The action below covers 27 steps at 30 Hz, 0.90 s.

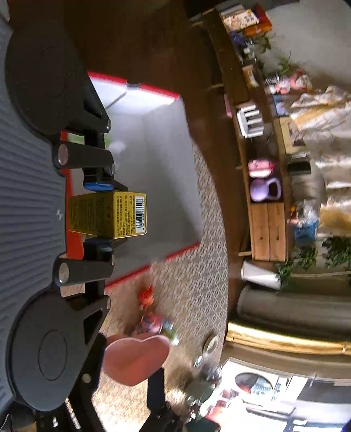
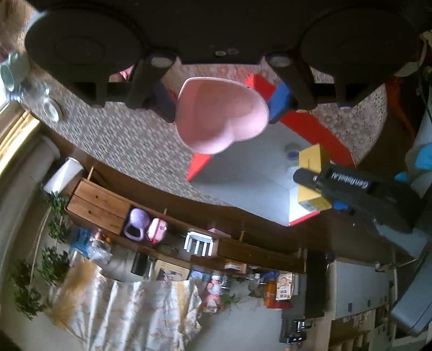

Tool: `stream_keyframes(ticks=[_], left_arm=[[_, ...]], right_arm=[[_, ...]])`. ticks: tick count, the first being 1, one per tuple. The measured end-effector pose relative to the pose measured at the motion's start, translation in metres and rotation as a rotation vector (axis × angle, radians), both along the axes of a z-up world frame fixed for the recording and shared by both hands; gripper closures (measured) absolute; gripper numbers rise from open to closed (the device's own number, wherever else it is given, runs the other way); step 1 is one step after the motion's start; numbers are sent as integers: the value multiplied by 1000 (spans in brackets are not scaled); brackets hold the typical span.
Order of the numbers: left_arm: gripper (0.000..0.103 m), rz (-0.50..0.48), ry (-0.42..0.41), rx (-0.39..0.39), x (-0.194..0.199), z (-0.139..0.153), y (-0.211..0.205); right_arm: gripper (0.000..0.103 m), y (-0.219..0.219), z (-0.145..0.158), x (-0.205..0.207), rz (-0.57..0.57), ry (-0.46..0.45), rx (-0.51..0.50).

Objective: Organize rigid objects
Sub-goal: 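Carry the yellow box and pink heart dish over the red box with both tools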

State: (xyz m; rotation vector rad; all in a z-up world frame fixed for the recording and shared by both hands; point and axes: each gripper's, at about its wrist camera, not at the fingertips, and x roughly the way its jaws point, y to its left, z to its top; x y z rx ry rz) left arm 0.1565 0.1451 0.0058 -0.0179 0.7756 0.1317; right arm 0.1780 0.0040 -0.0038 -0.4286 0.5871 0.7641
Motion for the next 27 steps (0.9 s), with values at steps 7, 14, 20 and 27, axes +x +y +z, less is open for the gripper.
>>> stream_keyframes(ticks=[7,14,20,27], left_arm=[[73,53,40,24,28,-9,49],[73,90,85,36,59,-30,75],[73,121,113,91,86,-44,92],[73,136,196,99,110,-72,106]], right_arm=[[30,50,-10,16,7,6,-15],[30,99,-37,40,5,38,-66],[30,128,-60,57,13,77,-118],[30,151,-80,71,19,143,-193]])
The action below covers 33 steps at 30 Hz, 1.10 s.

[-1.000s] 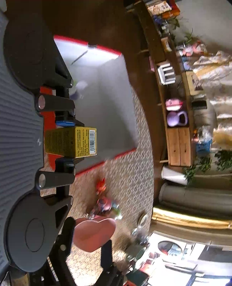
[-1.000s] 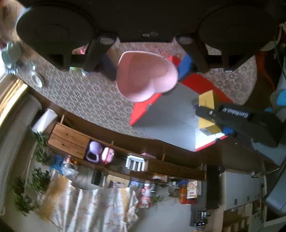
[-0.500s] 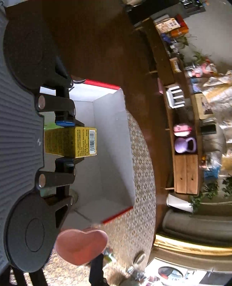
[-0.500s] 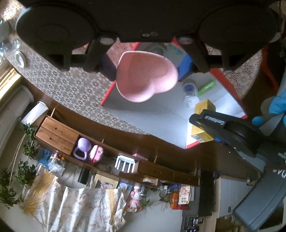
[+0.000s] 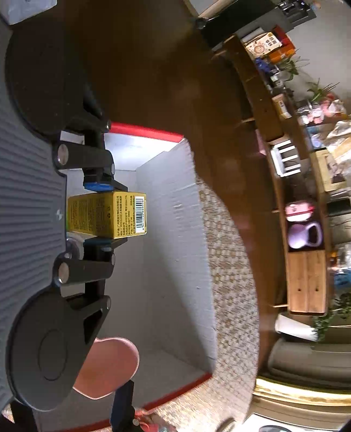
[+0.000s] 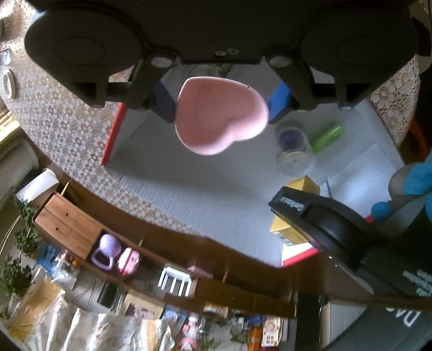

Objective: Organize rigid objects
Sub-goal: 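Carry the yellow box and pink heart dish over the red box with both tools, then open left tool to drop yellow box while right tool releases heart dish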

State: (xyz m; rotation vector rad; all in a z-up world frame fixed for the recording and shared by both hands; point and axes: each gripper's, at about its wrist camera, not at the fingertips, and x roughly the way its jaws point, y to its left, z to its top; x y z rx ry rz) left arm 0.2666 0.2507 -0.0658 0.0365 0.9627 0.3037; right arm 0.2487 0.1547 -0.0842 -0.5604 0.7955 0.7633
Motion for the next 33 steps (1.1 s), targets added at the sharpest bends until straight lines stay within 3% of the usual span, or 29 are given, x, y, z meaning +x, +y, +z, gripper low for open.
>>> stream_keyframes(ticks=[5,22,27,33], left_arm=[[73,22,58,1,10,-17,3],[72,1,110,13,22,-36,-4],[72,-8,123,26,29,-38,-10],[72,-11,111,29,27,-35,-12]], right_arm=[[30,5,-6,6,-16,69,-16],[29,7,-16,9,-56,84,-53],[20,3,-12,7,-58,81,-19],[17,-3,-6,3,-48,76,13]])
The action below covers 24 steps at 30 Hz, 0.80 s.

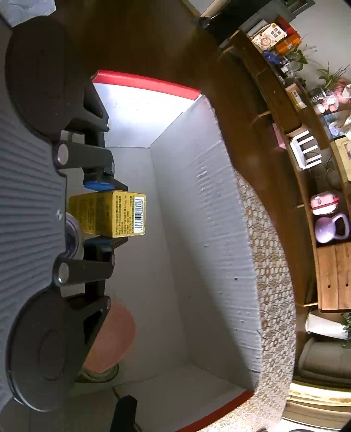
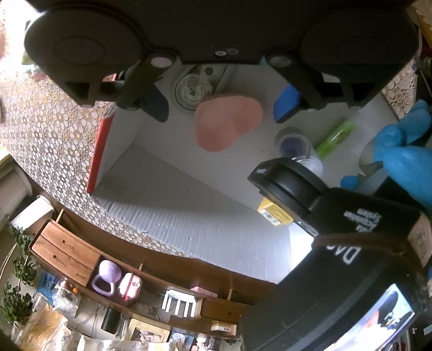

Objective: Organize rigid objects
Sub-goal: 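Open left tool to drop yellow box while right tool releases heart dish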

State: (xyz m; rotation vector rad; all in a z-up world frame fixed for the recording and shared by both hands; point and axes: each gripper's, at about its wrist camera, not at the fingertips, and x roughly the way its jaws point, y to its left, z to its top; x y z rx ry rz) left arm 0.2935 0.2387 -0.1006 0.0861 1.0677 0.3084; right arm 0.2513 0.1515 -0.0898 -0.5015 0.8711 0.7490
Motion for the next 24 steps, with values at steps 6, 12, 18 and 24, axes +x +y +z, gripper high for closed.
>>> stream_keyframes(ticks=[6,12,18,24], left_arm=[[72,7,-23,-6,-6,11,-3],[47,25,-63,-2,-18,25,-6],[39,16,-106,20,-37,42,-15],[39,-4,-136,33,-59,59,-28]], right_arm=[[16,-8,9,-7,-6,-13,36],[16,-22,25,-17,-3,-38,87],[13,-42,46,-30,-7,-48,155],[11,-69,66,-38,-14,-65,210]])
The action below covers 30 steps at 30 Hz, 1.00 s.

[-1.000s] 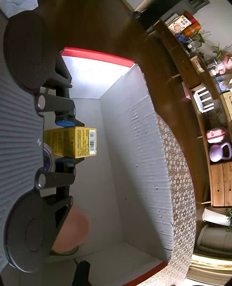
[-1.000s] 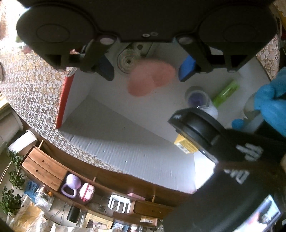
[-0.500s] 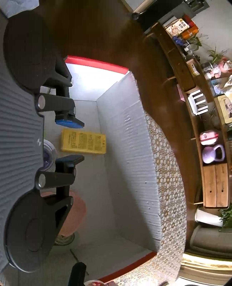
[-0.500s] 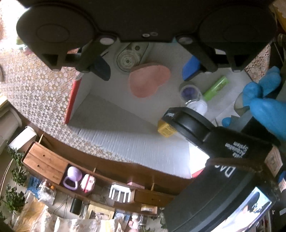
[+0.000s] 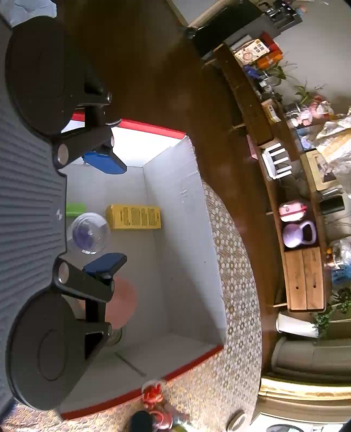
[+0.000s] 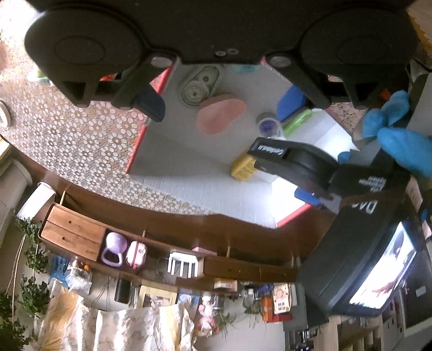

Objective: Organize rigid objects
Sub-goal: 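Open left tool to drop yellow box while right tool releases heart dish, then move both tools back toward the binder clip and supplement jar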

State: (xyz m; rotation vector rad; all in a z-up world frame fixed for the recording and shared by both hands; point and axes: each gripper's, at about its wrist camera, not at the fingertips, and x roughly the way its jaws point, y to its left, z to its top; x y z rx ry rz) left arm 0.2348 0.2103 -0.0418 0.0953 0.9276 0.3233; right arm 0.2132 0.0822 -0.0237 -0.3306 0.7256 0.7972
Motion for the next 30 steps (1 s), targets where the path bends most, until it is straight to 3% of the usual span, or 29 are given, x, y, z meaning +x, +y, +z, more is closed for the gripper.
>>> stream_keyframes(ticks=[12,16,22,30], left_arm=[[39,-85,-61,-26,-38,31,-38],[28,-100,-96,-25,-51,38,-52],[22,-132,-155,-75,-69,45,-75],[22,-182,-235,-135,-85,44,-118]], right_arm=[[2,-60,26,-15,-20,-37,90],[1,-85,30,-25,-13,-70,117],[0,-131,29,-32,-45,-93,156],[0,-191,18,-36,-112,-104,175]])
